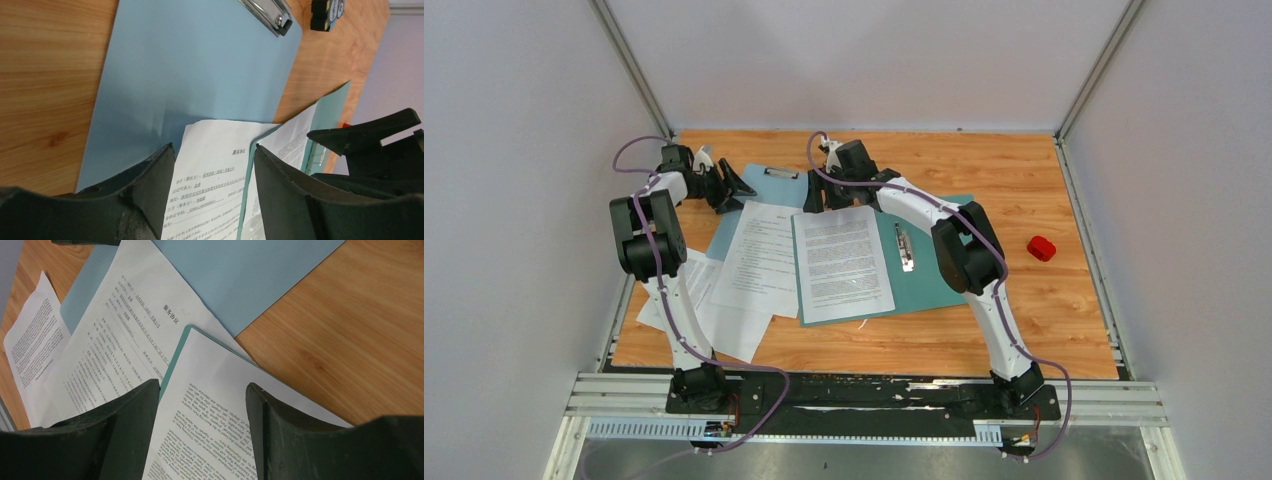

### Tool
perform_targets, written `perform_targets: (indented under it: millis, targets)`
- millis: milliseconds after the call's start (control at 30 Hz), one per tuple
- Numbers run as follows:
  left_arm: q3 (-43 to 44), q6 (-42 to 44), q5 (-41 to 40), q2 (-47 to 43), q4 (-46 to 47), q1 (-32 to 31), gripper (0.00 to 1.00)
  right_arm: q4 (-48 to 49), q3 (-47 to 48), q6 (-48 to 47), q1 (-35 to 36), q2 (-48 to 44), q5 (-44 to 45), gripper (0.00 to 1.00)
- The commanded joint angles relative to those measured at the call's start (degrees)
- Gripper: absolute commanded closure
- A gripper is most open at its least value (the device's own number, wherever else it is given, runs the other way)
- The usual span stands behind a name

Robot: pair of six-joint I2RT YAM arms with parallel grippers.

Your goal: Put the files into the folder

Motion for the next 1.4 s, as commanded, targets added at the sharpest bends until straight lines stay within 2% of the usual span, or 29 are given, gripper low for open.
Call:
perform_targets:
  millis: [0, 167, 400, 600, 733, 900, 1000, 1200, 1367]
  targets:
    - [-1.2, 0.1, 4.4, -4.3, 2.1, -0.2, 0.33, 2.8, -0.4, 0.5, -0.2, -0.8, 0.3, 0.36]
    - [-0.3, 2.7, 6.4, -3.9, 0.2, -1.1, 0.35, 2.9, 0.4, 0.5, -0.2, 0.1, 0.2, 0.36]
    - [3.9, 11.1, 4.5, -2.1, -9.2, -3.2, 0.37, 3.4, 0.2, 0.6, -0.4, 0.3, -0.2, 0.36]
    - [4.4, 15.1, 2.5, -2.4, -10.5, -5.0, 0.41, 3.6, -0.2, 0.5, -0.6, 0.0, -0.5, 0.36]
    - [5.2, 17.3, 1.0, -2.2, -12.2, -6.4, 0.52, 3.6, -0.5, 0.5, -0.7, -0.3, -0.7, 0.36]
    - [6.3, 17.9, -4.8, -4.8, -14.5, -6.4, 0.85, 3.7, -1.8, 0.2, -0.9, -1.9, -0.7, 0.36]
    - [7.6, 17.7, -9.8, -7.9, -16.3, -6.4, 0.98, 3.6, -3.2, -0.5, -1.0, -4.4, -0.9, 0.36]
    - [11.9, 16.1, -21.4, -15.9, -21.5, -6.4, 1.00, 4.8, -11.0, -5.7, -1.1, -14.7, -3.6, 0.27]
    - [13.7, 14.0, -19.8, -24.5, -22.2, -6.4, 1.00, 8.0, -19.9, -8.5, -1.6, -26.0, -5.3, 0.21]
